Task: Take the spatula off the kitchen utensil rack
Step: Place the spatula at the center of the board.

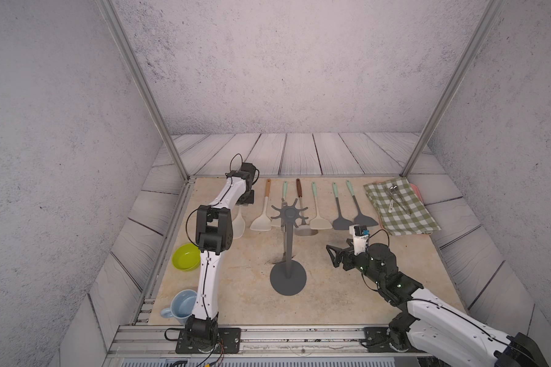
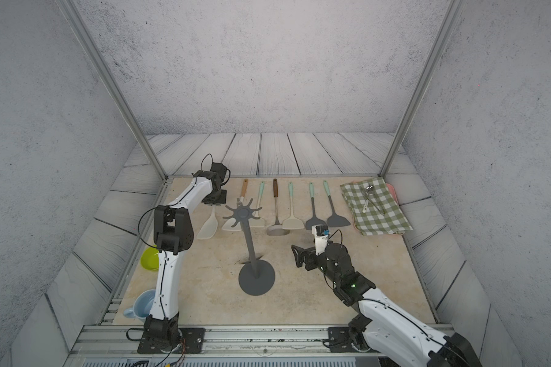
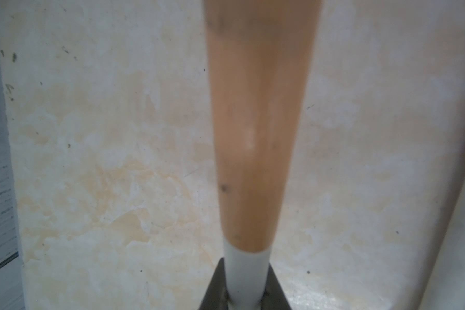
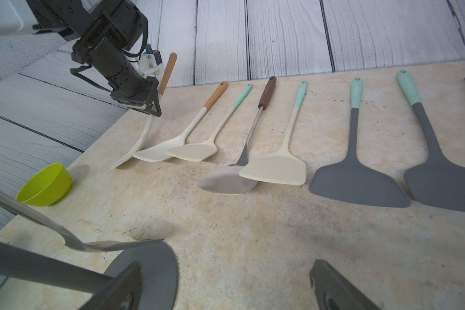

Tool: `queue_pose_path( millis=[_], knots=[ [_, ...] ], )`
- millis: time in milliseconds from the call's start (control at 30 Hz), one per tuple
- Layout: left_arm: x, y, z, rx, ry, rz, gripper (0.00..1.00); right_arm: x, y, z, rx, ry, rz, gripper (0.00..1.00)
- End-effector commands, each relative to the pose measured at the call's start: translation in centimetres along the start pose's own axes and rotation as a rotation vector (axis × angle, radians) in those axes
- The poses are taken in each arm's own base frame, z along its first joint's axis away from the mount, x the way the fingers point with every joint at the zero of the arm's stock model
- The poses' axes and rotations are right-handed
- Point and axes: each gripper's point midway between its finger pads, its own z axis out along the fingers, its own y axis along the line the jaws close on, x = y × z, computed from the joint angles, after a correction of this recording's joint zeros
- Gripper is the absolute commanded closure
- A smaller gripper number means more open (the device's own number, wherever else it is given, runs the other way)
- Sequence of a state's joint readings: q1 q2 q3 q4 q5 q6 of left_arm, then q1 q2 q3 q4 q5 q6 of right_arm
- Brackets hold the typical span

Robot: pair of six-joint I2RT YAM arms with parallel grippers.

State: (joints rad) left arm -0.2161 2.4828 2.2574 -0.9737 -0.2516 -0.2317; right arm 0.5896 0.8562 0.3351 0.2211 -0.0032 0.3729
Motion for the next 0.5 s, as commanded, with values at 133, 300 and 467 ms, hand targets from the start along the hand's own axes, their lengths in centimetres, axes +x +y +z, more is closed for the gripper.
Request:
queue_pose_path(
  millis=[133,300,467],
  knots=[
    [0.5,-0.2,2.0,-0.011,0.071,0.028,1.0,-0.6,0.6,0.3,-0.028,-0.012,0.003,0.01],
    [0.8,-1.8,3.5,0.052,0.089,0.026,1.0,-0.7,0.7,0.4,-0.03,-0.01,0.002,0.01],
    [1.2,-3.0,4.5,0.104,0.107,0.013,1.0,-0.6,0.6,0.4,-0.028,-0.01,0.001,0.01]
  ],
)
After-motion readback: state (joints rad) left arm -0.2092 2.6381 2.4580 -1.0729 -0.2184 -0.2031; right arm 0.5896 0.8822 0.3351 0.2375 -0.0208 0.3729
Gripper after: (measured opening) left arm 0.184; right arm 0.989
